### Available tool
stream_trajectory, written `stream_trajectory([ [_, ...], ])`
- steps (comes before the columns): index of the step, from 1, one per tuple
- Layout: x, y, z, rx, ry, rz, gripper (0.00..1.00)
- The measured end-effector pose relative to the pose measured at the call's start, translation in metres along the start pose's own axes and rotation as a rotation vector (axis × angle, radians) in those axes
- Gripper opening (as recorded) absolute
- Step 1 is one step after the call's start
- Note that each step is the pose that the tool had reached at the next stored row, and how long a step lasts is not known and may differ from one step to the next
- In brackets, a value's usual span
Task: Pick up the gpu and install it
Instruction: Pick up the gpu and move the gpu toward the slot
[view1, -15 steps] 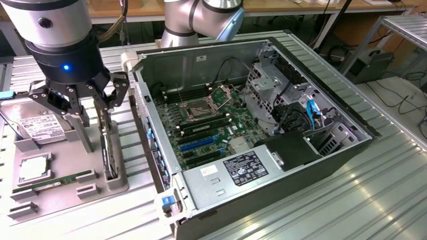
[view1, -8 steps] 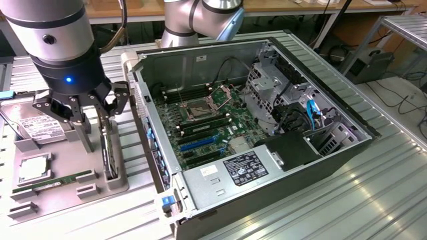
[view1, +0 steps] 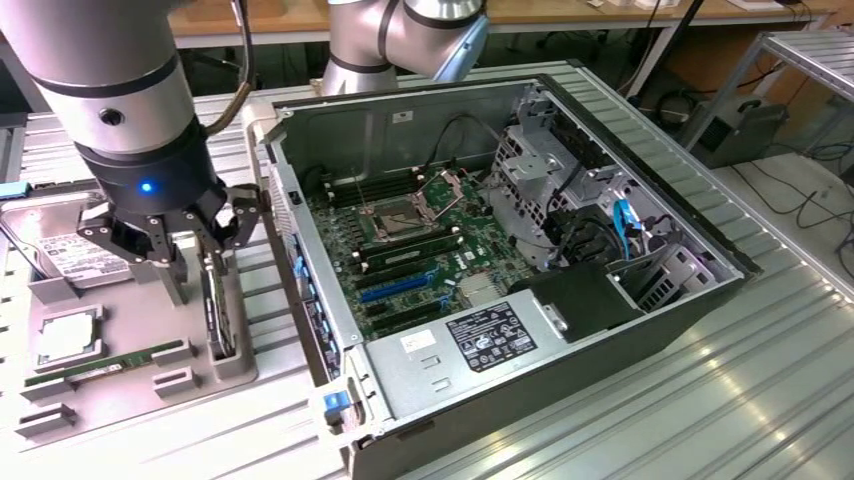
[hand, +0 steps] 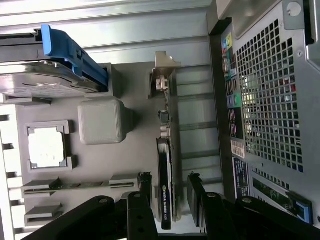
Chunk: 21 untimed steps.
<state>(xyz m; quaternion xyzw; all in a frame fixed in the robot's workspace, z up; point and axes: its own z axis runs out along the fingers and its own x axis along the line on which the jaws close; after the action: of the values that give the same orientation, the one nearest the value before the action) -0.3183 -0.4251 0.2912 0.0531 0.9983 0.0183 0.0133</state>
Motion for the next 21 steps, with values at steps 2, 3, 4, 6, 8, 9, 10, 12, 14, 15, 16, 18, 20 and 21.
stream_trajectory([
  [2, 0.000, -0.0005, 0.0036, 0.0001, 0.0000, 0.003, 0.42],
  [3, 0.000, -0.0007, 0.0055, 0.0001, -0.0001, 0.004, 0.42],
  [4, 0.000, -0.0009, 0.0073, 0.0002, -0.0002, 0.006, 0.42],
  [6, 0.000, -0.0012, 0.0112, 0.0002, -0.0004, 0.010, 0.42],
  [8, 0.001, -0.0016, 0.0155, 0.0004, -0.0006, 0.015, 0.42],
  [9, 0.001, -0.0017, 0.0172, 0.0005, -0.0006, 0.018, 0.42],
  [10, 0.001, -0.0019, 0.0191, 0.0005, -0.0008, 0.021, 0.42],
  [12, 0.001, -0.0021, 0.0226, 0.0001, -0.0011, 0.028, 0.42],
  [14, 0.001, -0.0022, 0.0254, -0.0007, -0.0011, 0.035, 0.42],
  [15, 0.001, -0.0023, 0.0267, -0.0017, -0.0011, 0.039, 0.42],
  [16, 0.001, -0.0023, 0.0277, -0.0031, -0.0011, 0.042, 0.42],
  [18, 0.001, -0.0024, 0.0293, -0.0074, -0.0007, 0.051, 0.42],
  [20, 0.001, -0.0025, 0.0311, -0.0132, -0.0003, 0.059, 0.42],
  [21, 0.001, -0.0025, 0.0321, -0.0162, -0.0002, 0.062, 0.42],
])
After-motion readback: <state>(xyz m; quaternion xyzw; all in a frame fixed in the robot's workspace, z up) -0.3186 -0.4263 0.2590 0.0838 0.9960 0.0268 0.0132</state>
